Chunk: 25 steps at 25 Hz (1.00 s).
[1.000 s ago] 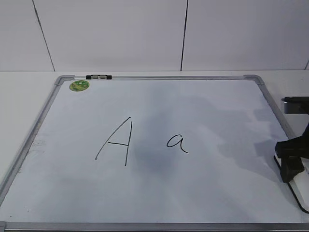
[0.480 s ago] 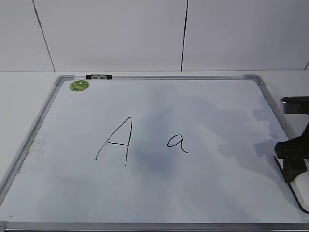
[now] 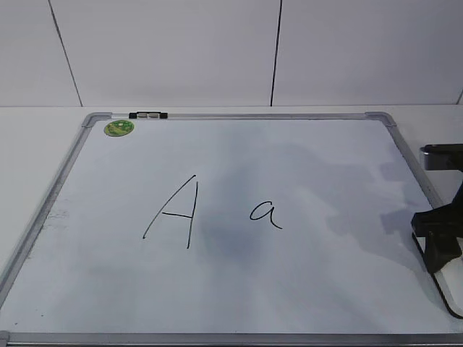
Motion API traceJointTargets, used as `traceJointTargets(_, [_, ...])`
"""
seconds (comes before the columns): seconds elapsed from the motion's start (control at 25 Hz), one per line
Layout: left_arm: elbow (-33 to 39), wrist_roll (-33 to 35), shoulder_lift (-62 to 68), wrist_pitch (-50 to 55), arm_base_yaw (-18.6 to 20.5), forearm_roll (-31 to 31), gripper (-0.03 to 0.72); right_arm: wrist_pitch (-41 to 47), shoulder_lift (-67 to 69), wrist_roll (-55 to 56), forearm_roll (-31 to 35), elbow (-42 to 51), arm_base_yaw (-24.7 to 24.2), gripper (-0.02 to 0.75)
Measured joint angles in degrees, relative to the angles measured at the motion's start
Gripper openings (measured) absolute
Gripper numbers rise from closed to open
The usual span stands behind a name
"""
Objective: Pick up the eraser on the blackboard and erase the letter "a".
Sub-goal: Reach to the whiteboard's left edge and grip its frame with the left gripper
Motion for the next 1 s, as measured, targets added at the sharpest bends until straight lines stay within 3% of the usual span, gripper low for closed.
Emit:
traceJointTargets(0.8, [0.0, 0.0, 0.0, 0.0, 0.0, 0.0, 0.244, 8.2, -4.7, 0.0, 2.6, -7.2, 0.1, 0.536])
traceJointTargets(1.0, [0.0, 0.0, 0.0, 0.0, 0.0, 0.0, 0.245, 12.2, -5.7, -0.8, 2.7, -12.6, 3.1, 0.536])
